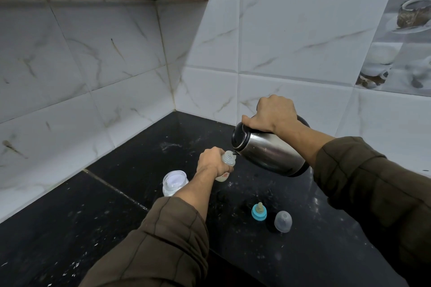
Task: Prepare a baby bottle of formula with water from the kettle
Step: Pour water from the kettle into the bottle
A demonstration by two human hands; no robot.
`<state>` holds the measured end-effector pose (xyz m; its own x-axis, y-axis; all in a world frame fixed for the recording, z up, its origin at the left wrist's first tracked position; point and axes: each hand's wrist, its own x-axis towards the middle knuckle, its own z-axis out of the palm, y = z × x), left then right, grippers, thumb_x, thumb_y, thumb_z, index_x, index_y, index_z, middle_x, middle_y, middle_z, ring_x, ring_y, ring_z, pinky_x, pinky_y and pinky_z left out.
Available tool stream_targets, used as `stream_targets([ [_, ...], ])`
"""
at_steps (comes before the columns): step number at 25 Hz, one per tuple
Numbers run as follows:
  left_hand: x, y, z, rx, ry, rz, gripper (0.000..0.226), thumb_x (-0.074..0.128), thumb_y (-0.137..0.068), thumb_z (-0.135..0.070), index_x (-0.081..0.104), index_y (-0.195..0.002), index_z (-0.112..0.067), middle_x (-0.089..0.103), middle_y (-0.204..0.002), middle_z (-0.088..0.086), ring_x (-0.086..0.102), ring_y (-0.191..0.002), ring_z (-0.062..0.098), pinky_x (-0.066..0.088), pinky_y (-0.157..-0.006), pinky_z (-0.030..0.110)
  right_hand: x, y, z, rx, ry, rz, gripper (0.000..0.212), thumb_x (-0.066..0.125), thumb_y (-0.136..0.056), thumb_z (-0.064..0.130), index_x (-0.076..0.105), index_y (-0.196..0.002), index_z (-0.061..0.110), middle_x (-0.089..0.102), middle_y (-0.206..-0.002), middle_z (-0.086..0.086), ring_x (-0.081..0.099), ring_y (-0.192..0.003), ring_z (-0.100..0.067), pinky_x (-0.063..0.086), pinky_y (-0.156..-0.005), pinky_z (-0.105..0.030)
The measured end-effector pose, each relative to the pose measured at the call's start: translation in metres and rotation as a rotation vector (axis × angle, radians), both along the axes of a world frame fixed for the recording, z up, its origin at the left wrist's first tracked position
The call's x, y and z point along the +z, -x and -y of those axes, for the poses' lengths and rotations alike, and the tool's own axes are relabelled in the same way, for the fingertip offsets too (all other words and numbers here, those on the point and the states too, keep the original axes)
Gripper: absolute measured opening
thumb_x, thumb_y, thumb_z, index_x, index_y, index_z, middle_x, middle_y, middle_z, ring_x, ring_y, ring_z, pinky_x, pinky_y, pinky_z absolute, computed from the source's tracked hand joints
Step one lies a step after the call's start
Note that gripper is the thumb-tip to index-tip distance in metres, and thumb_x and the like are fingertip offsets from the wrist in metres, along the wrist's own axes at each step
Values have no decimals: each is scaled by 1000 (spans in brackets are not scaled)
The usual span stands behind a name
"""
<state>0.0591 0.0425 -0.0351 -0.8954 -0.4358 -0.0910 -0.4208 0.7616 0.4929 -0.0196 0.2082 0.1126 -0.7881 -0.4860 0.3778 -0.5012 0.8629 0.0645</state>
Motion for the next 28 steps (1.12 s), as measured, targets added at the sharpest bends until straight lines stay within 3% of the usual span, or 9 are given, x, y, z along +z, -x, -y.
stream_targets([
  [28,-1,1,0,-1,-15,2,57,91,-75,-37,71,-127,-25,76,-117,2,69,-112,21,55,-99,40,0,3,1,8,-2,1,55,52,-83,69,49,-62,18,47,-64,-1,54,-69,-30,40,-65,-32],
])
